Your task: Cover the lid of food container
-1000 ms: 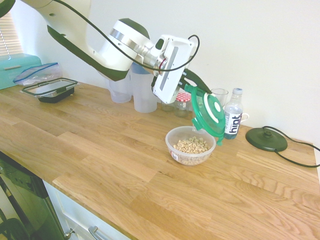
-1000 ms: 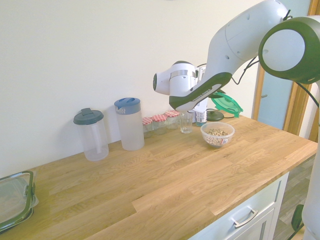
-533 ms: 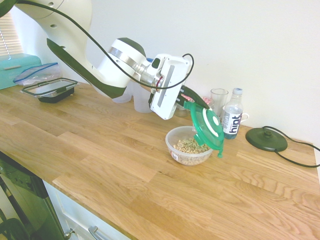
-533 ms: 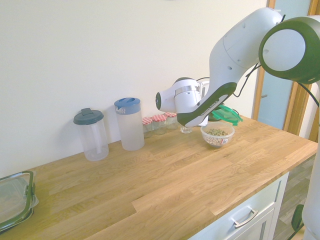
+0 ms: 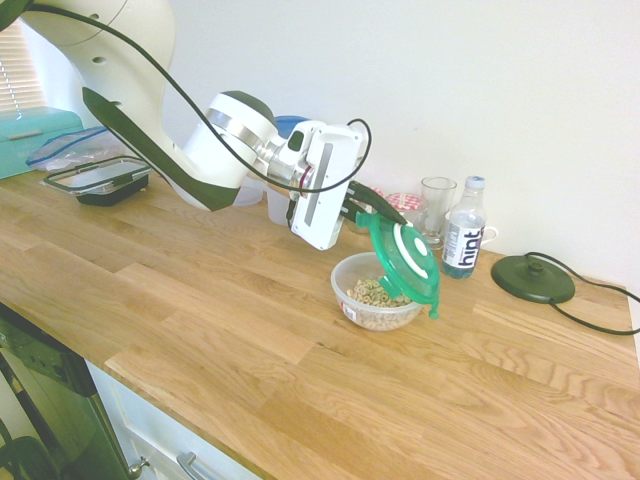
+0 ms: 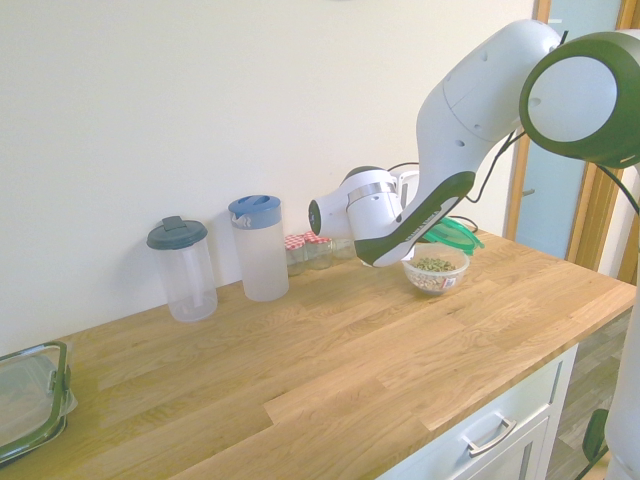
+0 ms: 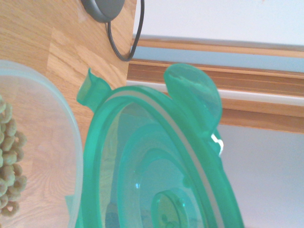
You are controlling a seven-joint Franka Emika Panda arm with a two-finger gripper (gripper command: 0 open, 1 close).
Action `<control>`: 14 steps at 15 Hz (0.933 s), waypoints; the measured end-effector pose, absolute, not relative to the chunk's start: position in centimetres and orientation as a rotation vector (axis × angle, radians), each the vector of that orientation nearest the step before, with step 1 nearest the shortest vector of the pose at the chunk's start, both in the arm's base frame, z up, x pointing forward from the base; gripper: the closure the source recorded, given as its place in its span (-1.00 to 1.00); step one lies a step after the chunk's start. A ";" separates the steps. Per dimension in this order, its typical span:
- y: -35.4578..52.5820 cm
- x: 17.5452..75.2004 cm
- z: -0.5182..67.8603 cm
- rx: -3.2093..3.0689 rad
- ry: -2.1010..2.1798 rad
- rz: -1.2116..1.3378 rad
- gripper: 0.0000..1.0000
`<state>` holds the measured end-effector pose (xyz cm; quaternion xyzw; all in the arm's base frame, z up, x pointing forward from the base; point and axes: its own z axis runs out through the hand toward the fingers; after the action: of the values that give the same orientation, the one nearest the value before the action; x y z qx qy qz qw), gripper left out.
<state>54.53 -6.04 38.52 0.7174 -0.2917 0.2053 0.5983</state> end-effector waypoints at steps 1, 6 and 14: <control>-6.0 54.5 38.5 1.662 -0.676 0.478 1.00; -4.9 54.3 39.7 1.655 -0.678 0.503 1.00; -3.8 53.8 38.9 1.660 -0.653 0.493 -1.00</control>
<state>53.75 -3.75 38.91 0.7164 -0.2817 0.2129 0.6017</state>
